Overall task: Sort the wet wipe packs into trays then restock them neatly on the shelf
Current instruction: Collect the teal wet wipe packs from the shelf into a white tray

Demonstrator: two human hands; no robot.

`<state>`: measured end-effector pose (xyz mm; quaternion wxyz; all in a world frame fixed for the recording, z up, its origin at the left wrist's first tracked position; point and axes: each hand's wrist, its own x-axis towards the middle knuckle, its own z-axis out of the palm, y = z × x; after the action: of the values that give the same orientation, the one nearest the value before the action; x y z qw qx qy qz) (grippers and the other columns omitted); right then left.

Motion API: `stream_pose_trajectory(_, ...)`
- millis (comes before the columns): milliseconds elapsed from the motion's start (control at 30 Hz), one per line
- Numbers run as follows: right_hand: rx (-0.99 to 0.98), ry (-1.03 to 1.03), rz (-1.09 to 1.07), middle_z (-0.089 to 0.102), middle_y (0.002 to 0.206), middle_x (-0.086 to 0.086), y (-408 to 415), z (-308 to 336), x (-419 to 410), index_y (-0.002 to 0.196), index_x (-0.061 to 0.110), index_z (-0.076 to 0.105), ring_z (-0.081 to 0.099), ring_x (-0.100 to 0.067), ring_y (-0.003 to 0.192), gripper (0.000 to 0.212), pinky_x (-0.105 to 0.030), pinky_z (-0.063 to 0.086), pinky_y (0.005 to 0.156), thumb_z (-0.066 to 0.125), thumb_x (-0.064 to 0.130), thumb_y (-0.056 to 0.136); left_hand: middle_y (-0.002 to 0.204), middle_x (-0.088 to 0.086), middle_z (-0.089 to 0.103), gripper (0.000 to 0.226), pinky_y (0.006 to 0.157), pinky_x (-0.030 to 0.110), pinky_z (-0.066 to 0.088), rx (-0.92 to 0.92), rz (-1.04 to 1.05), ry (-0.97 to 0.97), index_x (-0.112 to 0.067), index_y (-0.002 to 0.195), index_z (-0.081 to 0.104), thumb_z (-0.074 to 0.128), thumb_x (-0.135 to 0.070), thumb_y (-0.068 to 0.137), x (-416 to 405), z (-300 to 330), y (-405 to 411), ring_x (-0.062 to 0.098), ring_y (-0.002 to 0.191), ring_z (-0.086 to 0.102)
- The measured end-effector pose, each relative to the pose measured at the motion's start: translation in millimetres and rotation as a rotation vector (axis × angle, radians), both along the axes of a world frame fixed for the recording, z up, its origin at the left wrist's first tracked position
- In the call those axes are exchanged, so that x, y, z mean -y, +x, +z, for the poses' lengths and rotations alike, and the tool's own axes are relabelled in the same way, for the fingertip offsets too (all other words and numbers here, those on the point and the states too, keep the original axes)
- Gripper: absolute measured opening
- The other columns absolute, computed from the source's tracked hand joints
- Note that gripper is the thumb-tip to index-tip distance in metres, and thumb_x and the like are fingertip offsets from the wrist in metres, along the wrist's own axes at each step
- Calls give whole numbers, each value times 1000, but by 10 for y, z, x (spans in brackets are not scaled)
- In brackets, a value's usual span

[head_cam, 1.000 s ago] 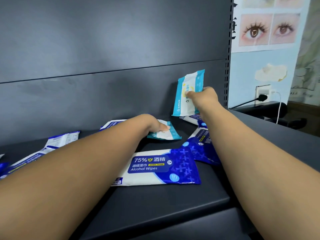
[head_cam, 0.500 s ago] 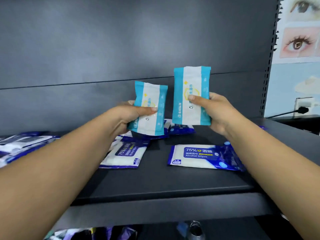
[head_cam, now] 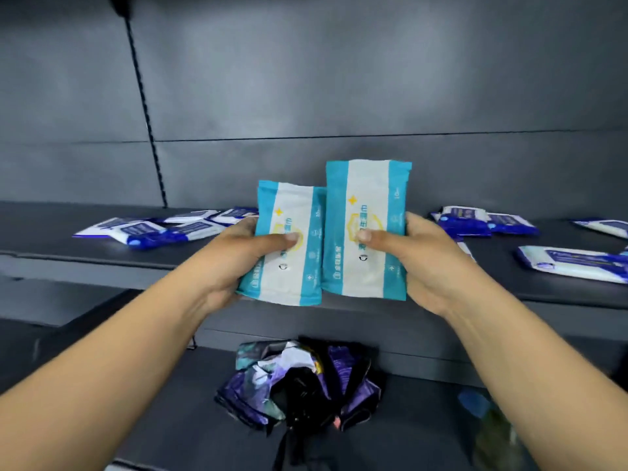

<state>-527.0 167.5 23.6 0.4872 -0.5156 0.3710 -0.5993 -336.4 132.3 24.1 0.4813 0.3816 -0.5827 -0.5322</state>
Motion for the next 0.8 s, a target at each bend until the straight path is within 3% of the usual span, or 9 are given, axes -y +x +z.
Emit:
stream_pose_trajectory(100,-75,22,-13,72,86,0,661,-243,-140,87,13,66,68,-13,74,18,-30,56,76,63,-3,79,82,7,73,18,58,28,56,-7,-1,41,-8,103,60,58,-7,85,-113,-249,663,15,62,68)
stream_pose_trajectory(267,-72,154,-93,73,75,2,1605,-754,-400,83,12,67,68,-10,64,17,-27,57,67,67,-3,74,83,7,72,26,58,28,56,-28,-82,139,-5,113,54,54,-6,87,-243,-749,1571,16,65,68)
stream_pose_trajectory(400,-113,320,-124,73,89,0,2119,-1227,-586,89,13,66,69,-15,78,17,-33,57,77,68,2,77,98,11,71,34,65,32,58,-7,-133,256,-3,120,48,56,-9,87,-378,-1238,2054,20,78,69)
stream_pose_trajectory(500,-89,421,-166,71,89,-1,2379,-1638,-701,86,14,64,67,-14,74,17,-32,56,76,64,-2,80,84,6,72,20,59,27,58,-10,-142,327,-5,105,50,56,-7,86,-475,-1700,2309,16,70,70)
stream_pose_trajectory(600,-65,546,-157,68,92,-5,2554,-2205,-801,88,12,62,65,-19,79,19,-39,53,85,59,-6,83,74,-1,72,10,62,27,57,27,-51,402,-11,84,53,60,-4,83,-580,-2317,2525,14,67,68)
stream_pose_trajectory(733,-73,775,-188,67,96,-11,2671,-3233,-922,87,11,62,63,-29,91,18,-45,48,94,59,-6,84,82,4,72,10,64,29,57,105,78,597,-10,87,65,62,-2,82,-793,-3287,2797,15,69,68)
stream_pose_trajectory(800,-91,913,-217,66,96,-14,2709,-3759,-1022,89,6,64,62,-31,90,13,-43,50,91,60,-5,83,84,6,72,11,71,35,57,149,175,695,-10,86,67,65,-1,80,-930,-3798,2937,16,67,68)
